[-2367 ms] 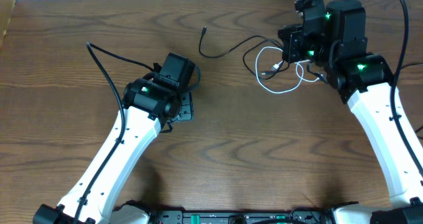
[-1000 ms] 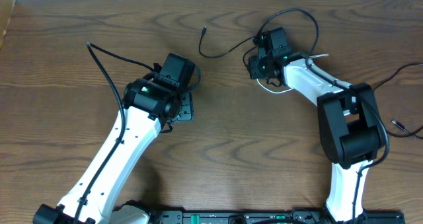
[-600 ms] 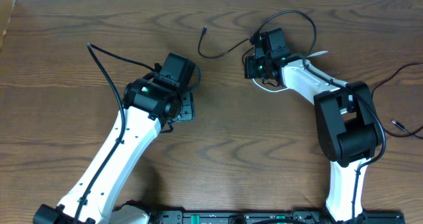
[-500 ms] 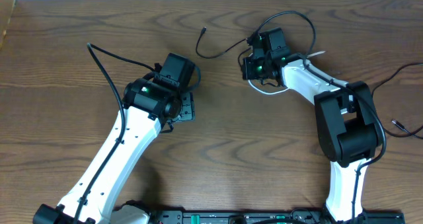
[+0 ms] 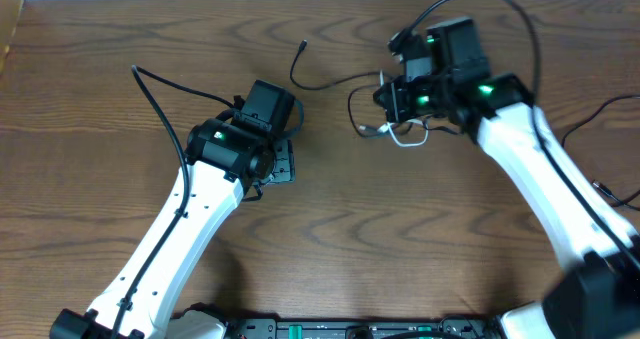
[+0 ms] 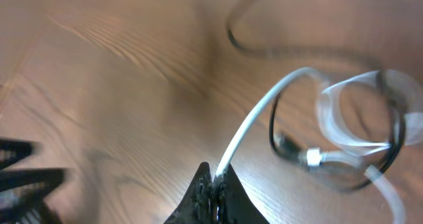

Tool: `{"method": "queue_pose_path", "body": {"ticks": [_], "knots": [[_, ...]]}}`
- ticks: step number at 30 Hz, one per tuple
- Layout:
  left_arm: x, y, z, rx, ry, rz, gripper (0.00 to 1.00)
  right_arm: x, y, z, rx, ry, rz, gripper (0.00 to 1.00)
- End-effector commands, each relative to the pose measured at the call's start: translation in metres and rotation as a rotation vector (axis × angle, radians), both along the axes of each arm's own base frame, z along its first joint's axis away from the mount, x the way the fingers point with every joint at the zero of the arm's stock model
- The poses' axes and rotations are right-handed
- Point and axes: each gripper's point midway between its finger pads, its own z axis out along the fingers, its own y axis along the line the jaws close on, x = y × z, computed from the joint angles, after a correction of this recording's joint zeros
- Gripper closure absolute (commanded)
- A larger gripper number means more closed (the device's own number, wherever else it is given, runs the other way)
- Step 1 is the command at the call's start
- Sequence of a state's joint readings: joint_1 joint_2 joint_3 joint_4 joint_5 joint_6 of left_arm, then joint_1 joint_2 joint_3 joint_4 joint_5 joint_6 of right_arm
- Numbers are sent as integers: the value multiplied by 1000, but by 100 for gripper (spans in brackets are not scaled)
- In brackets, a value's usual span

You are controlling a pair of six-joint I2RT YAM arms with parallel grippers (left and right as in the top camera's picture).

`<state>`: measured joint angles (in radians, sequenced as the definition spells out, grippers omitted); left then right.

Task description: Untangle cables

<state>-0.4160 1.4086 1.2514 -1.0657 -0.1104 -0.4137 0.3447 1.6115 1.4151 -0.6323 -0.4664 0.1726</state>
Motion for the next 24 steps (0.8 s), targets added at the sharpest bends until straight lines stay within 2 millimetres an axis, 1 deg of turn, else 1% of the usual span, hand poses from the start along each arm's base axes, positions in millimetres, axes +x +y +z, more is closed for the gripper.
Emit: {"method": "queue_pose_path", "body": {"ticks": [1, 3, 5, 7, 9, 11, 13, 15, 18, 23, 24], "knots": [[0, 1, -4, 10, 10, -8, 31, -12, 6, 80, 74, -215, 63, 99], [1, 0, -4, 9, 8, -8, 31, -16, 5, 122, 119, -347, 63, 99], [1, 0, -4, 9, 8, -8, 31, -21, 3, 160, 161, -475, 62, 99], [1, 0, -4, 9, 8, -8, 31, -27, 0, 192, 197, -584, 60, 99], [1, 0, -4, 9, 7, -8, 31, -32, -3, 218, 227, -675, 51, 99], [1, 0, -4, 9, 7, -8, 31, -33, -7, 232, 239, -720, 27, 99], [1, 0, -4, 9, 7, -8, 31, -29, -13, 240, 233, -754, -16, 99], [1, 0, -4, 9, 7, -8, 31, -22, -19, 241, 212, -767, -64, 99], [1, 0, -4, 9, 7, -8, 31, -10, -30, 235, 167, -761, -146, 99], [1, 0, -4, 9, 7, -8, 31, 5, -36, 220, 120, -730, -203, 99], [1, 0, -4, 9, 8, -8, 31, 12, -42, 212, 88, -713, -242, 99]]}}
